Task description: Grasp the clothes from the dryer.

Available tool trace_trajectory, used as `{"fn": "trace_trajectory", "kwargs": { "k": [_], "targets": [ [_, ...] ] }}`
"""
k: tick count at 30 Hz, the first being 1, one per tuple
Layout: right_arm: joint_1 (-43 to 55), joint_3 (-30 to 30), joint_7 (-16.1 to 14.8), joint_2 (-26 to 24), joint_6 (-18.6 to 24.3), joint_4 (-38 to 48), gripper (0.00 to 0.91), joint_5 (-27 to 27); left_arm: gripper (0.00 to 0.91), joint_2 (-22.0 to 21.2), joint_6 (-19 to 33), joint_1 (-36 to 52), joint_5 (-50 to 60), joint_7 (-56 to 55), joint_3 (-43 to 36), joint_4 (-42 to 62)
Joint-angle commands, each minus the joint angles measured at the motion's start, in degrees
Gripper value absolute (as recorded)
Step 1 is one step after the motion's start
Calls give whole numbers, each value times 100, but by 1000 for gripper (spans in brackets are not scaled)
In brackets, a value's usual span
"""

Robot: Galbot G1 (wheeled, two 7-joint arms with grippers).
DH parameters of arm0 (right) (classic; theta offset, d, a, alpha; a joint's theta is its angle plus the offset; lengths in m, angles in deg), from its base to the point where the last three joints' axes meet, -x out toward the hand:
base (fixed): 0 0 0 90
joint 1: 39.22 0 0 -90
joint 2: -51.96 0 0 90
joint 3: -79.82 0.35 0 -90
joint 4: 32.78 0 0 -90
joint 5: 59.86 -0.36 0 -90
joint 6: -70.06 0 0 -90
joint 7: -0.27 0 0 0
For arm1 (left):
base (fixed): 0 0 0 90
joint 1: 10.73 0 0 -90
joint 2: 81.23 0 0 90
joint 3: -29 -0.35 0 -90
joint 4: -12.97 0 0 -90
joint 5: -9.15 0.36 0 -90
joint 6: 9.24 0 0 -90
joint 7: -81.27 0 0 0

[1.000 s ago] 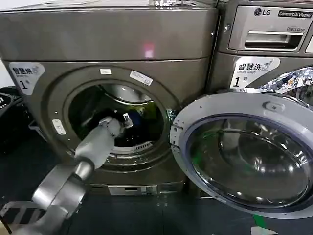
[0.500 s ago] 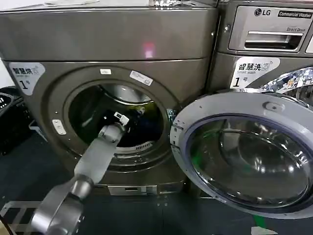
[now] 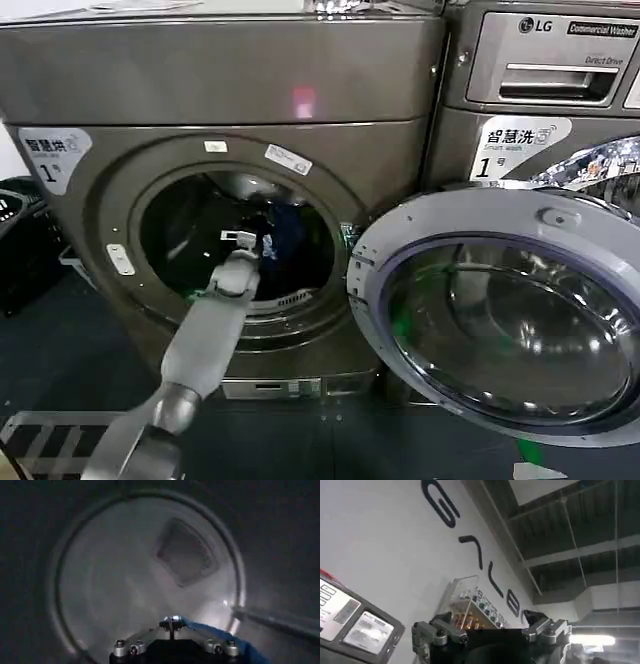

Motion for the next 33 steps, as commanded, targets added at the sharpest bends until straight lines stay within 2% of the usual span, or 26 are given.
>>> {"fn": "trace_trajectory", "kwargs": {
  "k": [1,6,13,17,33],
  "targets": [
    [-81,261,103,-38,-56,88,907,-108,0,-100,273,-718,69,-1046,618,-1050],
    [-191,537,91,-106,-56,212,907,-171,0,-63,328,-1343,343,-1030,602,-1714],
    [-301,847,72,-227,-67,390,907,-246,0,51,99,-1851,290,-620,450,-2260],
    [-420,942,158,-208,-88,382,907,-350,0,97,33,-1888,258,-422,396,-2299],
    [-492,1080,110,-263,-67,363,907,-440,0,19,-85,-1724,146,-221,262,-2278]
  ]
}}
